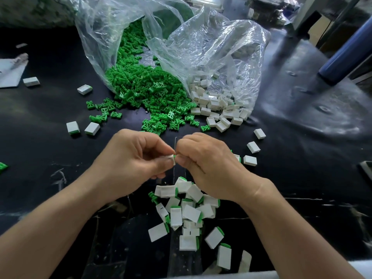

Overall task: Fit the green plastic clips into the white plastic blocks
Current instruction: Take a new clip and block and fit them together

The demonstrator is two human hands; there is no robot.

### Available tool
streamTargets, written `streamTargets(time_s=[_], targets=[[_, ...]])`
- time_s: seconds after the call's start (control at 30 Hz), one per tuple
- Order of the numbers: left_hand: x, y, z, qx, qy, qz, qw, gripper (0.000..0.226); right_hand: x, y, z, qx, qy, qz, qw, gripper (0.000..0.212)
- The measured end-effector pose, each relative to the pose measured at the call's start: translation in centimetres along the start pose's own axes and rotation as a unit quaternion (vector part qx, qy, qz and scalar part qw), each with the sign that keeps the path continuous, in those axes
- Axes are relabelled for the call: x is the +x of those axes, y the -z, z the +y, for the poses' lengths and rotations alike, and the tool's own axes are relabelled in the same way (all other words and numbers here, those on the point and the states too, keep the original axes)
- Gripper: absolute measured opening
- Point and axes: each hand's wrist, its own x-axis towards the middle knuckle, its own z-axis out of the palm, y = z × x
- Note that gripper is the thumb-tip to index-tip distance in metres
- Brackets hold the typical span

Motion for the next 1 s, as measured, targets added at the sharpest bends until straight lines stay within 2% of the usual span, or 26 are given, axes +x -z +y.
streamTargets(time_s=[0.07,0.13,0.17,0.23,0.3,0.37,0.43,0.6,0.67,1.0], targets=[[-0.1,-0.2,-0.3,0.059,-0.013,0.000,0.998,0.018,0.0,-0.1,0.1,-0.036,0.024,-0.011,0.999,0.016],[0.0,-0.3,-0.2,0.043,-0.017,0.006,0.999,0.012,0.0,-0.3,0.1,-0.039,0.024,0.007,0.999,0.016],[0.0,-0.3,0.0,-0.005,-0.014,0.009,1.000,0.006,0.0,-0.3,0.1,-0.013,0.008,0.028,0.999,0.016],[0.2,-0.4,0.5,-0.086,-0.009,0.019,0.996,0.019,0.0,-0.4,0.2,0.071,-0.037,0.068,0.994,0.017],[0.3,-0.5,0.7,-0.130,-0.001,0.024,0.991,0.024,0.1,-0.2,0.3,0.166,-0.093,0.086,0.978,0.027],[0.5,-0.7,0.8,-0.164,0.008,0.032,0.986,0.023,0.2,0.1,0.4,0.281,-0.154,0.077,0.944,0.043],[0.5,-0.6,0.6,-0.185,0.013,0.042,0.982,0.023,0.2,0.3,0.4,0.394,-0.205,0.044,0.895,0.049],[0.2,-0.8,0.7,-0.229,0.013,0.003,0.973,0.019,0.5,-0.3,-0.7,0.598,-0.227,-0.083,0.765,0.058],[0.2,-0.8,0.7,-0.242,0.014,-0.006,0.970,0.020,0.6,-0.3,-1.1,0.629,-0.241,-0.094,0.733,0.056],[0.2,-1.0,0.4,-0.227,0.003,-0.012,0.974,0.026,0.3,-0.5,-1.1,0.600,-0.255,-0.057,0.757,0.043]])
